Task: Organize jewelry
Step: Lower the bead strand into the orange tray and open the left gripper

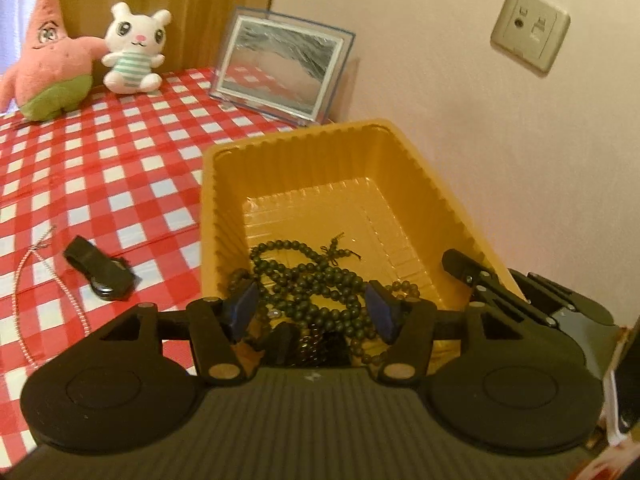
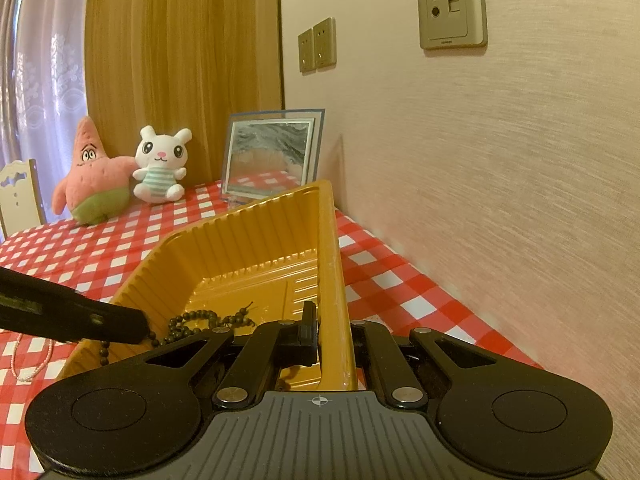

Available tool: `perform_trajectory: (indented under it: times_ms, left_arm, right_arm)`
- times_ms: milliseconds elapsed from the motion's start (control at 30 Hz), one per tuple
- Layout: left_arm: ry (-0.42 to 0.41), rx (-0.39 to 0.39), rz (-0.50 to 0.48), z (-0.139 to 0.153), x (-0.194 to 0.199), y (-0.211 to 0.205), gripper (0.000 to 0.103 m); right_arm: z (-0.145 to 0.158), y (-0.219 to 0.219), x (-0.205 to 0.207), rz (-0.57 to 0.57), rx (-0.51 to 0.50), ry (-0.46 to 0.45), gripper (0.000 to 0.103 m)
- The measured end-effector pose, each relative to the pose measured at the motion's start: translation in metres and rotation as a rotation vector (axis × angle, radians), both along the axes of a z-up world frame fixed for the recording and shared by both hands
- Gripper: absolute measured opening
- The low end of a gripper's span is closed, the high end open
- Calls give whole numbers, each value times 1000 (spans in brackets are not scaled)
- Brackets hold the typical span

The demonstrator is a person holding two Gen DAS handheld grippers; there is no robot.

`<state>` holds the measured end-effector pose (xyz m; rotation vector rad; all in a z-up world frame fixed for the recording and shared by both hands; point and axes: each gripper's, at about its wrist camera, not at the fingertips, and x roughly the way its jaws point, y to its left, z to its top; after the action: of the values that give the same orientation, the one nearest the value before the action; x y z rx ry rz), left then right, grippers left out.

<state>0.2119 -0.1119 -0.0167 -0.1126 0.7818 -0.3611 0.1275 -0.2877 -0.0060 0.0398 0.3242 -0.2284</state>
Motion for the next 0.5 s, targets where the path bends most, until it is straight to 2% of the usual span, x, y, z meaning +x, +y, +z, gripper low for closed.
perform_trajectory:
  times_ms: [300,500]
  left_arm:
    - [-60,16,113,8,-23,50,56]
    - [-68,57,224,2,-39,89,56]
  right_arm:
    - [0,0,0,0,-1,0,4]
    - [0,0,0,-1,0,0,4]
